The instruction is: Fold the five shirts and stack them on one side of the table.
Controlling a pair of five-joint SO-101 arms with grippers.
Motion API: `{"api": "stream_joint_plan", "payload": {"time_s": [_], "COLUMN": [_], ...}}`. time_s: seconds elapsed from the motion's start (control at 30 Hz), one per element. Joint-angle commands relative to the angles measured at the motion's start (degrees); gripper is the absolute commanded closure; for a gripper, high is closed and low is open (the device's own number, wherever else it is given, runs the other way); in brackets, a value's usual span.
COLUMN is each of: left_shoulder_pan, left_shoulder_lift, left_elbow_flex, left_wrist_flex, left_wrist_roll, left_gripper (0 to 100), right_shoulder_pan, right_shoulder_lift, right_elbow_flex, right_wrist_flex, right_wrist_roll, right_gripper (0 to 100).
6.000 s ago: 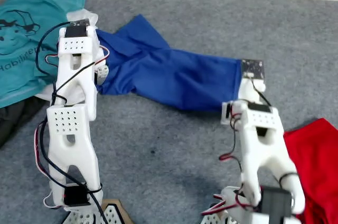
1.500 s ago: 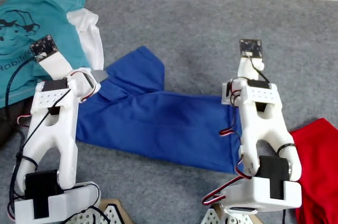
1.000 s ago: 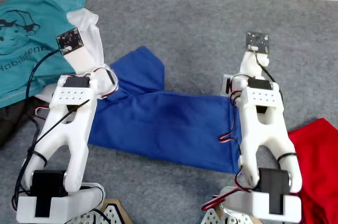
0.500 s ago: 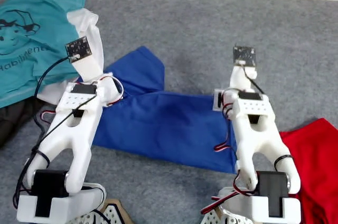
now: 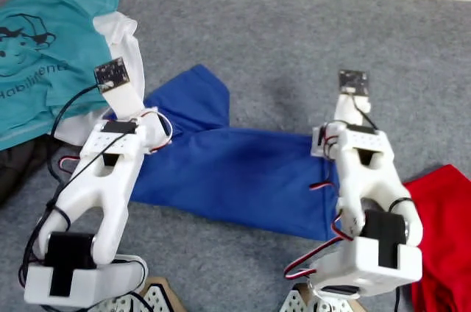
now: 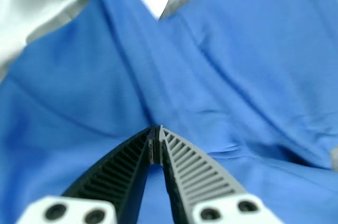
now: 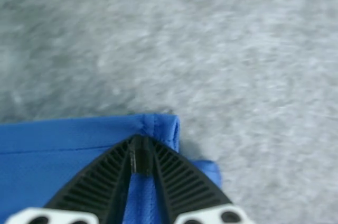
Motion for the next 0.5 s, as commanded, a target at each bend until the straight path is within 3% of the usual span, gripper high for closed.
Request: {"api": "stream_joint_plan", "payload": {"time_s": [0.0,0.2,0.47], "left_shoulder_pan": [0.48,0.48,0.40], "left_shoulder_lift": [2.59,6.90,8.13], "left_elbow_flex": [-3.38,-6.02,-6.81], "left_wrist_flex": [-0.88,-0.70,-0.70], "left_wrist_roll": [0.09,0.09,0.09], "left_gripper": [99,99,99], "right_shoulder_pan": [4.53,9.10,9.63], "right_shoulder_lift": [-0.04,-0.04,-0.13], "right_elbow_flex": [-3.38,-3.38,-3.38], "right_wrist_flex": [0.40,0.40,0.57], "right_wrist_roll": [0.79,1.14,1.14], "right_gripper": [99.2,99.2,99.2]}}
